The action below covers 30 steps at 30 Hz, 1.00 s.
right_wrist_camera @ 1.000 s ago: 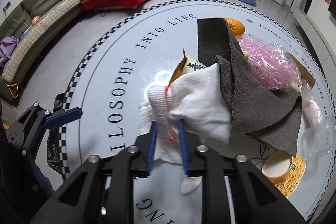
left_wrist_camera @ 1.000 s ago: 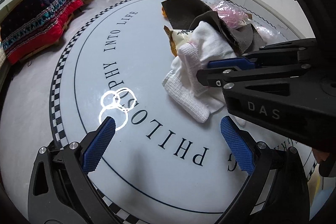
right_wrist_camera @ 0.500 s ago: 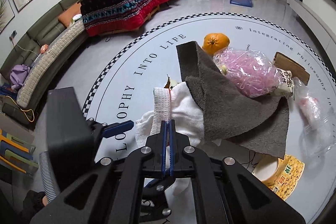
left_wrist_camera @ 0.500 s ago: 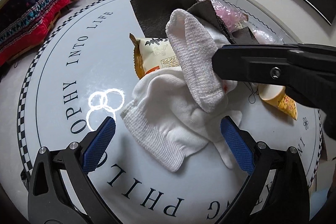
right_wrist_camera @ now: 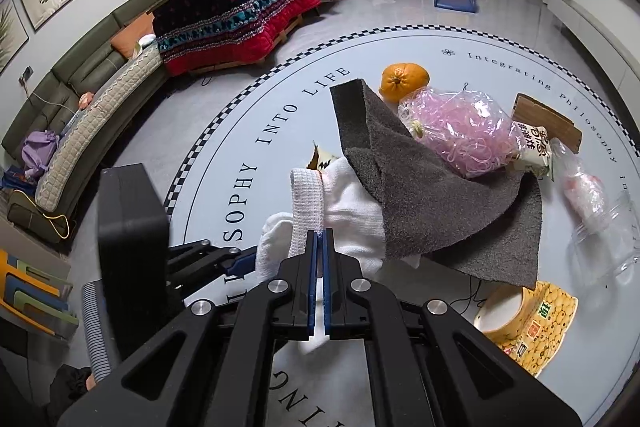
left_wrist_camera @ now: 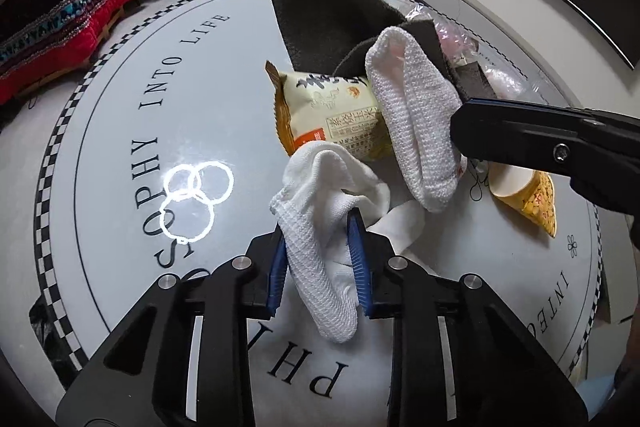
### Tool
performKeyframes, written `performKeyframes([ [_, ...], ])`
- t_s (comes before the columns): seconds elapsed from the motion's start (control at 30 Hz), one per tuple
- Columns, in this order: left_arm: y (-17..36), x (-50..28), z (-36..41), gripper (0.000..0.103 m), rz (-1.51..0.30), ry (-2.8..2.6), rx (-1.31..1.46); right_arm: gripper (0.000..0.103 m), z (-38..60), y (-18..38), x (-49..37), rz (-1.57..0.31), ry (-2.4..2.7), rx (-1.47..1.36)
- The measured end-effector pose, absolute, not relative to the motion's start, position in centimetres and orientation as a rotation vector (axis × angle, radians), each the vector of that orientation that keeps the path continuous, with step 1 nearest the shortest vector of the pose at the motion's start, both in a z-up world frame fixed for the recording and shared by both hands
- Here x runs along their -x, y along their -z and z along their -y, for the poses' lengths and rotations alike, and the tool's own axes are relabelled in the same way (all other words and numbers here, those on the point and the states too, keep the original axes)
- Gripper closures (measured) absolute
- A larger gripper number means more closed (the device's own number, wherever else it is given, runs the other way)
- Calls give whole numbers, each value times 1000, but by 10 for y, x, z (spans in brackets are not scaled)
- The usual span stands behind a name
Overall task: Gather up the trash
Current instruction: 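Grasp a white glove with the right tool while the left tool grasps another glove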
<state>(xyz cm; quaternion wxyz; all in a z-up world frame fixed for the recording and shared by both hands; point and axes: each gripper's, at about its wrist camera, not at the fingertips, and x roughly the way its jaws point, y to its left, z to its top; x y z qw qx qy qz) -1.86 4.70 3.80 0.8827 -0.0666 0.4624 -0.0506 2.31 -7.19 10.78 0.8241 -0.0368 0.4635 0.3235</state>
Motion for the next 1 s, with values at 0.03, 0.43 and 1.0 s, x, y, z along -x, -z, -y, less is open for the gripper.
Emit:
performKeyframes([
  [0.03,-43,22,-49,75,-955,101,140,100,72,-111,-20,-980,-687,77],
  [0.43,-99,72,-68,75,-834,65,150,102,72,-164,25,-874,-687,81],
  [1.0,-60,54,-62,16,-906,35,120,102,93,-121,15,-975,-657,46],
])
